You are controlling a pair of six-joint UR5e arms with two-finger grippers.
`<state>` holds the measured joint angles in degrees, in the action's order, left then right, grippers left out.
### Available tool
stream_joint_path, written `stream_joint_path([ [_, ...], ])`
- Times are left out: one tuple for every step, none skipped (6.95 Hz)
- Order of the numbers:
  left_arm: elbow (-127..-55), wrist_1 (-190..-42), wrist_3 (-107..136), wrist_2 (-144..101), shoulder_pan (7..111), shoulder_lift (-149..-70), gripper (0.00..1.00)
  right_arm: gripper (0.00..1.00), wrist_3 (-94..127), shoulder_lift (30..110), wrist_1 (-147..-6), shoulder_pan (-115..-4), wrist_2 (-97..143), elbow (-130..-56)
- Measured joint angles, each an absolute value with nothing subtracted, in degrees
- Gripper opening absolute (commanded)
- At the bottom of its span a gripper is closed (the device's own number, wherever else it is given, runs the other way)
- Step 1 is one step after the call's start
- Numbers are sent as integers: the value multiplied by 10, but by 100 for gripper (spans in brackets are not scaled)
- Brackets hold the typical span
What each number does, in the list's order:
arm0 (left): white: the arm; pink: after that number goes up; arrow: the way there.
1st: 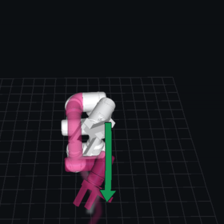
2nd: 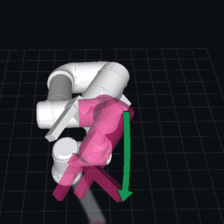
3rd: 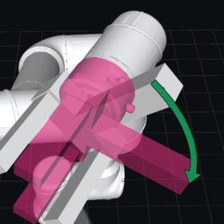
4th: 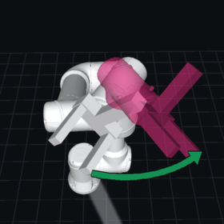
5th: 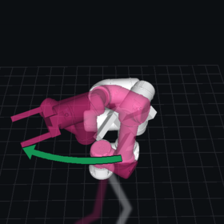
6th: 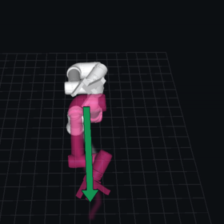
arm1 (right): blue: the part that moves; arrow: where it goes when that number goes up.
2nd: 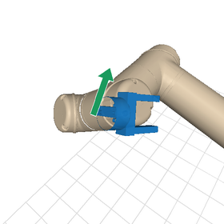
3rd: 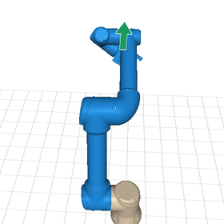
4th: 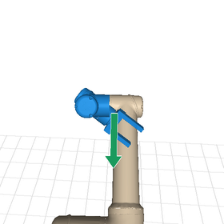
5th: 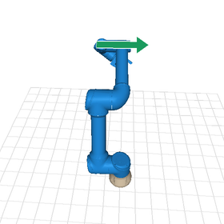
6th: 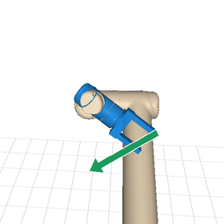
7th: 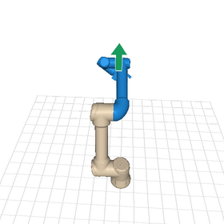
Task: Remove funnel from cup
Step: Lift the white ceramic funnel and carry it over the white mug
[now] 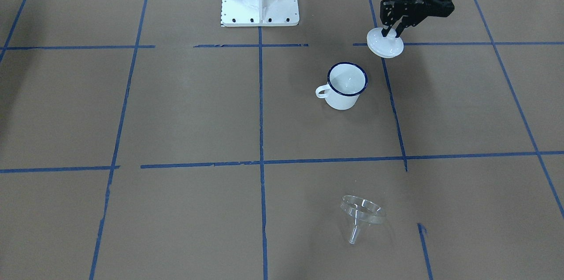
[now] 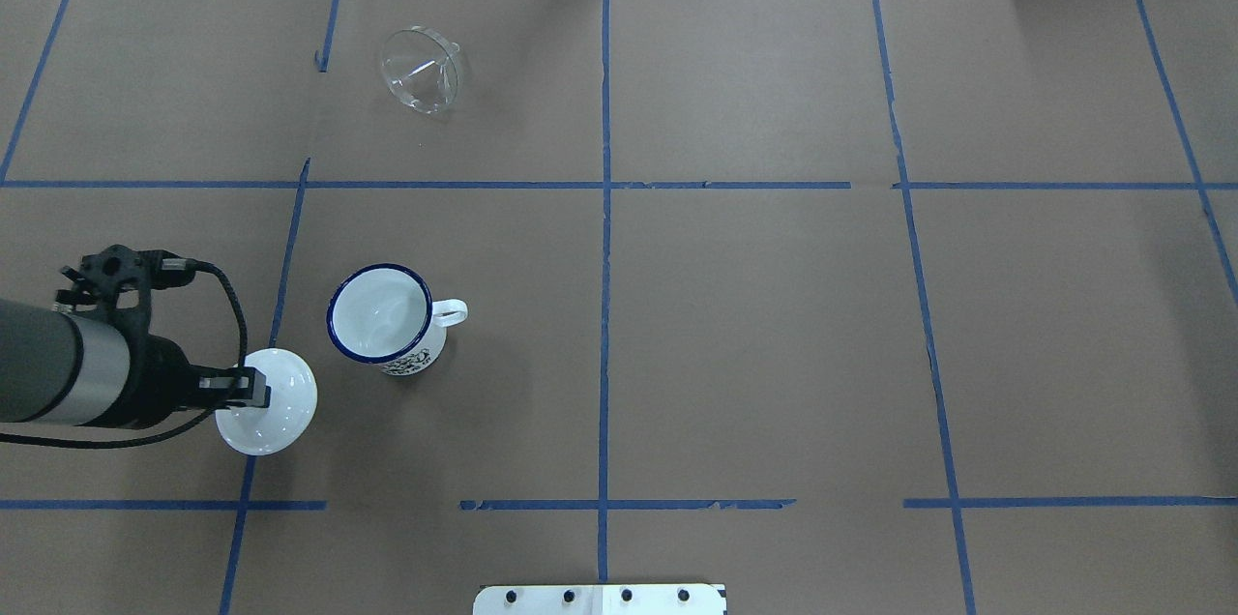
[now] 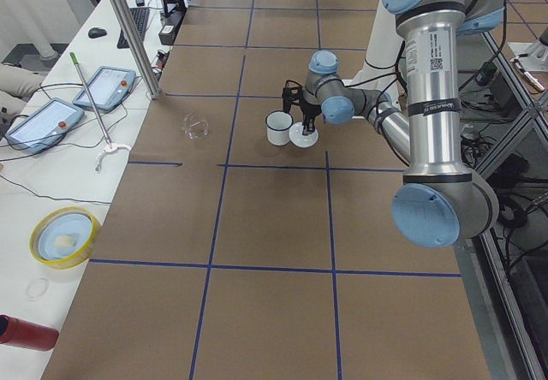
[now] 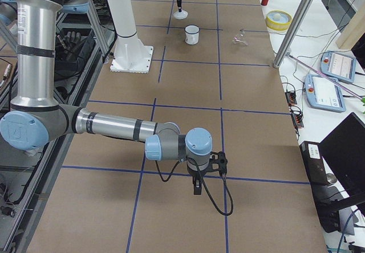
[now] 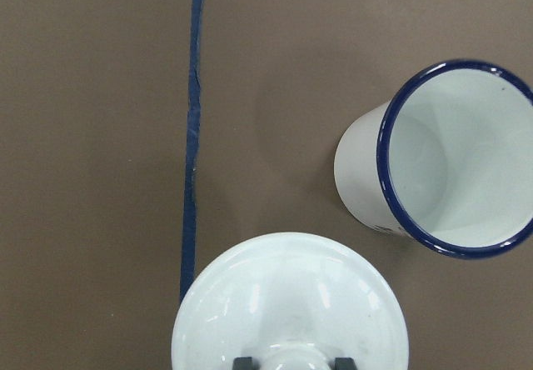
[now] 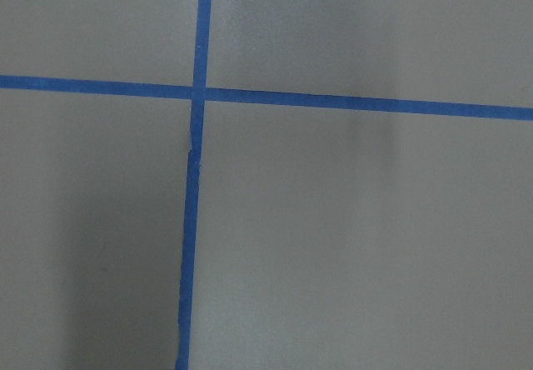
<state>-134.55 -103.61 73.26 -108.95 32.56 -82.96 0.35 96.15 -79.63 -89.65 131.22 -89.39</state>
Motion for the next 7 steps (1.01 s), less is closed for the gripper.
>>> stream_joint_path([
  [-1355, -960, 733, -1091, 330, -883, 0, 100, 4, 962, -796, -896, 1312, -894],
  [-1344, -872, 734, -1091, 331, -966, 0, 100, 4, 962, -796, -896, 1312, -894],
  [-1315, -799, 735, -1092, 331, -1052, 0, 100, 4, 961, -796, -896, 1312, -894],
  [-1281, -763, 736, -1093, 329, -1105, 0, 100, 4, 962, -796, -896, 1312, -894],
  [-1250, -756, 737, -1092, 328, -1127, 0, 100, 4, 962, -796, -897, 1312, -894],
  [-1224, -764, 736, -1092, 328, -1134, 0, 100, 4, 962, -796, -896, 1312, -894],
  [-1206, -776, 733, -1091, 328, -1135, 0, 100, 4, 962, -796, -896, 1312, -894],
])
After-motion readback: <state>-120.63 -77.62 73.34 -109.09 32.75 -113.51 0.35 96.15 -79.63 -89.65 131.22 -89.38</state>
